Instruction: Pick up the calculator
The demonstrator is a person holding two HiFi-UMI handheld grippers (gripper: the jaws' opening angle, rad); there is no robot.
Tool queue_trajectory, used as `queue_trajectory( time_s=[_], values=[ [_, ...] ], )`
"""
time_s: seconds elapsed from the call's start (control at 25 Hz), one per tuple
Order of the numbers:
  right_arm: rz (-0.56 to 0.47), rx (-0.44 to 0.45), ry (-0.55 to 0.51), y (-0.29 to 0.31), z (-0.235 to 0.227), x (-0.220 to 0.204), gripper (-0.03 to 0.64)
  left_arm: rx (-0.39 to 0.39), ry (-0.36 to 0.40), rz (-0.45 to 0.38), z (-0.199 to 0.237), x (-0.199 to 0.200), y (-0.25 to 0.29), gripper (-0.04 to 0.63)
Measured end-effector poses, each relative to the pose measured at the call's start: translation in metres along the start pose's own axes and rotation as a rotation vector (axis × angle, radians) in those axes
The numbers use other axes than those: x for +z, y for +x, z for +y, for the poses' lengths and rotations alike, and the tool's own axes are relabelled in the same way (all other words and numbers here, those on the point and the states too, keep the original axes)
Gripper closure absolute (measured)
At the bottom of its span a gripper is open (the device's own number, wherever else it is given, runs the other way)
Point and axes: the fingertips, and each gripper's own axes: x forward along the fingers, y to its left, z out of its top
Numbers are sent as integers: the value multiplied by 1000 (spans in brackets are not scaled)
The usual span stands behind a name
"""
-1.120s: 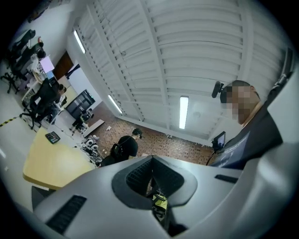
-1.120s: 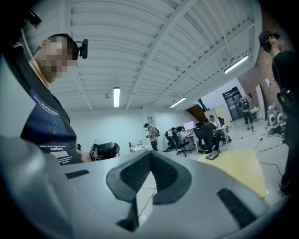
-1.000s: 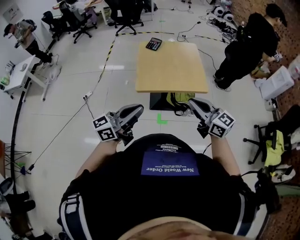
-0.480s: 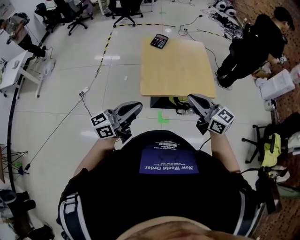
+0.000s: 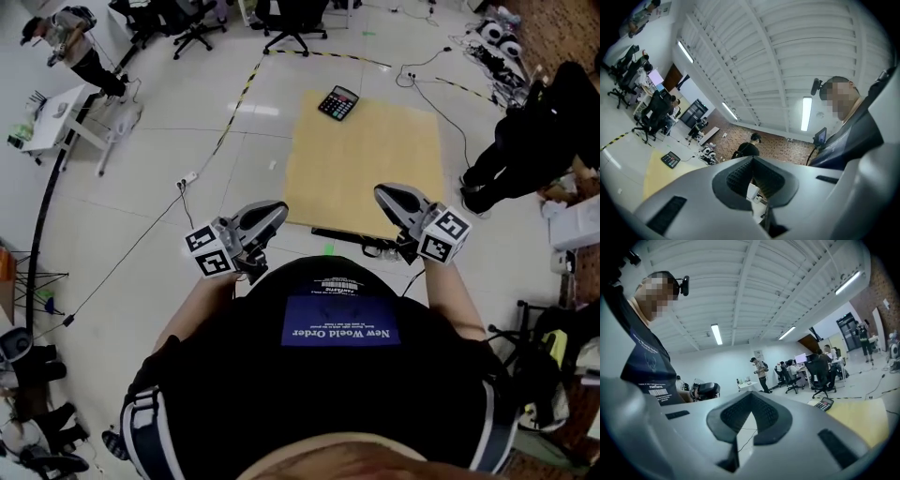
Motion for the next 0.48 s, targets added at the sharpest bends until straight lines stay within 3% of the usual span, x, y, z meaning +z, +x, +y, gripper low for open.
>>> queue_trajectory(
  time_s=[0.24,0.48],
  values=[
    [-3,83,25,5,-73,14,630,81,1,4,25,1,62,589],
    [21,100,85,29,-104,-5,630,113,-20,42,58,-1,68,589]
  ],
)
